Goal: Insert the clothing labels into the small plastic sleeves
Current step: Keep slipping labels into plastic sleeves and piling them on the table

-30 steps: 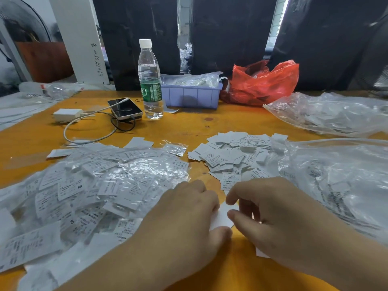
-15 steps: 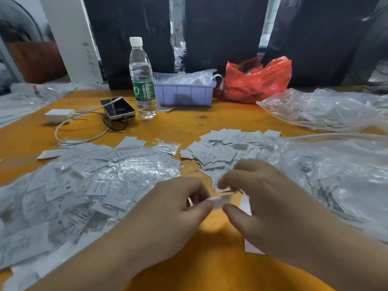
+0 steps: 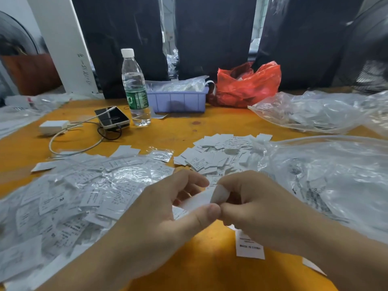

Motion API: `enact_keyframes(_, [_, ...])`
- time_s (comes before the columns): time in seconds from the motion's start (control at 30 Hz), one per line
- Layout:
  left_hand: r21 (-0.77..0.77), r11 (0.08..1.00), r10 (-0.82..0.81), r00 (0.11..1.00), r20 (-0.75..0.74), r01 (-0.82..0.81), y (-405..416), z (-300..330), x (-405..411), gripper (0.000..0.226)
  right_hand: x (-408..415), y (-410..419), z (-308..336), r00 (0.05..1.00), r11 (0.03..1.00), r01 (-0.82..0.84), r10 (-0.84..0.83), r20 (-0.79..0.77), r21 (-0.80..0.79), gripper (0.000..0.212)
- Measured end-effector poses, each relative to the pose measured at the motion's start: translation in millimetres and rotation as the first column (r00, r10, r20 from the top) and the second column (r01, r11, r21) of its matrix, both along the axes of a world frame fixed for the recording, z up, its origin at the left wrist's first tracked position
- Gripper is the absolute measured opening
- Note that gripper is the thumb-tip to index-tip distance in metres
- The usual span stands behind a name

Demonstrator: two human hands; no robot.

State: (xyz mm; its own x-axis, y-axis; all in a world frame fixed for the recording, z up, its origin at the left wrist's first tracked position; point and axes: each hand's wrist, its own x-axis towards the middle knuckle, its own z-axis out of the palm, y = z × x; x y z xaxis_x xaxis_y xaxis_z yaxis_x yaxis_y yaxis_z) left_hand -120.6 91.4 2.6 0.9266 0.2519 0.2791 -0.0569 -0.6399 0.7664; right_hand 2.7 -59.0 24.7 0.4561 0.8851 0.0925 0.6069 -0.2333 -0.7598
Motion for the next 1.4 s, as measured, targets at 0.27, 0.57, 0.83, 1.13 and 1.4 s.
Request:
enact_keyframes(0.27, [0.092,0.991,0.088,0.987,0.138,-0.102,-1.4,0.3,1.2,0.022,2.7,-3.5,0.1,0.992,0.992,0.048,-0.033,0.122,-0.118,0.025])
enact_keyframes(0.57, [0.135,0.987,0.085,0.996,0.033,-0.089,-7.0,-1.3,2.0,0.010,0.7,-7.7,7.9,0.918,0.988,0.117,-0.068,0.390,-0.103,0.014])
enact_keyframes(0.83, [0.274,0.959,0.057,0.997,0.049,-0.069,-38.7,4.5,12.2,0.008,6.0,-40.8,20.2,0.831,0.970,0.237,-0.228,0.507,0.047,0.009])
enact_keyframes(1.13, [0.044,0.999,-0.009,1.000,-0.011,0.010,-78.0,19.4,42.7,0.019,32.0,-118.0,-0.7,0.624,0.748,0.650,-0.426,0.655,-0.133,0.015])
enact_keyframes(1.4, [-0.214,0.968,-0.150,0.987,-0.058,0.135,-112.5,18.7,78.6,0.018,22.2,-135.4,-17.5,0.620,0.646,0.714,-0.402,0.674,-0.270,0.018])
